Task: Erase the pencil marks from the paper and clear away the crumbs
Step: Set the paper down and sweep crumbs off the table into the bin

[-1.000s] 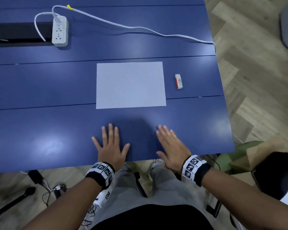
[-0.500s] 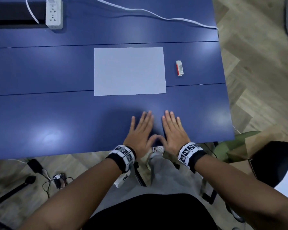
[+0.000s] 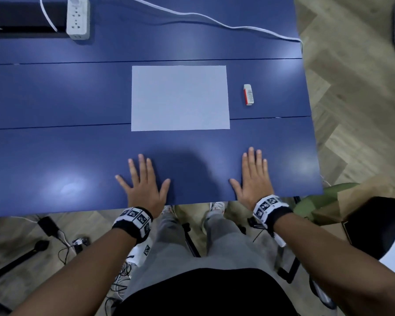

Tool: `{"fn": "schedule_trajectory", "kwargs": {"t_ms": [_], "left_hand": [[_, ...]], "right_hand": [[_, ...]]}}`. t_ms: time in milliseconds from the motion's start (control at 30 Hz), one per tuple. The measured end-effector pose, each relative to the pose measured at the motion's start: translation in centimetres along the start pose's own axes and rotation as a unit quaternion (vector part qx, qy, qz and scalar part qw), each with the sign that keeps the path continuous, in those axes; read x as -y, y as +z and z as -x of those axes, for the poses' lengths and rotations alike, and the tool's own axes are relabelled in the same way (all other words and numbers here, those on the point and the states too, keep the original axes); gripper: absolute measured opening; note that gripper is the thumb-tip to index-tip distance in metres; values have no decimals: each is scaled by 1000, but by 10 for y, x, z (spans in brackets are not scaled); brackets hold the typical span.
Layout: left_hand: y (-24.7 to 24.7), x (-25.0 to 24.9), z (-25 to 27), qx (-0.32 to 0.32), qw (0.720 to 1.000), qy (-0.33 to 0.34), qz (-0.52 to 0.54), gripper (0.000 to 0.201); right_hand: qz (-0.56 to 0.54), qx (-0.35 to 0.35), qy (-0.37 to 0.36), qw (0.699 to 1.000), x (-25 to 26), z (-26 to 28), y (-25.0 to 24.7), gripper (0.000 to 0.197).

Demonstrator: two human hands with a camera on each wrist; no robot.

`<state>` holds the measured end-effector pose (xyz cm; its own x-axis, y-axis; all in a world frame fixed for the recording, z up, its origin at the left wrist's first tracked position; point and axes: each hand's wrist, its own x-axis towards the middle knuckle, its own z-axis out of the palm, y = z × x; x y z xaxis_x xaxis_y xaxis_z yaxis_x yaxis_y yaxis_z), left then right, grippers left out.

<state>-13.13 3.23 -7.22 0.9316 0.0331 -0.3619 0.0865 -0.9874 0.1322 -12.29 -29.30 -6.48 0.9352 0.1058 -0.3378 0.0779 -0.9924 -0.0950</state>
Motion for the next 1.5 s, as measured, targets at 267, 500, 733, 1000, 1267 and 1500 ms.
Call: {"fn": "schedule_trajectory", "kwargs": {"t_ms": [267, 500, 733, 1000, 1267, 1500], "left_hand": [[9, -82, 2, 40, 973, 224, -47, 69], [-25, -30, -2, -95, 972, 155, 152, 68], [-22, 75, -1, -16, 981, -174, 79, 93], [-4, 10, -7, -14, 999, 29, -3, 81], [9, -85, -8, 50, 929, 364, -49, 73], [-31, -44, -24, -66, 971, 180, 145, 69]], "right_hand": [[-59, 21, -122, 990, 80, 20, 11, 74], [-101, -45, -73, 991, 10, 20, -14, 73], [-44, -5, -1, 999, -21, 20, 4, 74], [-44, -19, 30, 998, 1, 17, 7, 76], [-45, -18, 24, 999, -1, 17, 8, 75], [-41, -21, 18, 999, -4, 18, 6, 74]]}}
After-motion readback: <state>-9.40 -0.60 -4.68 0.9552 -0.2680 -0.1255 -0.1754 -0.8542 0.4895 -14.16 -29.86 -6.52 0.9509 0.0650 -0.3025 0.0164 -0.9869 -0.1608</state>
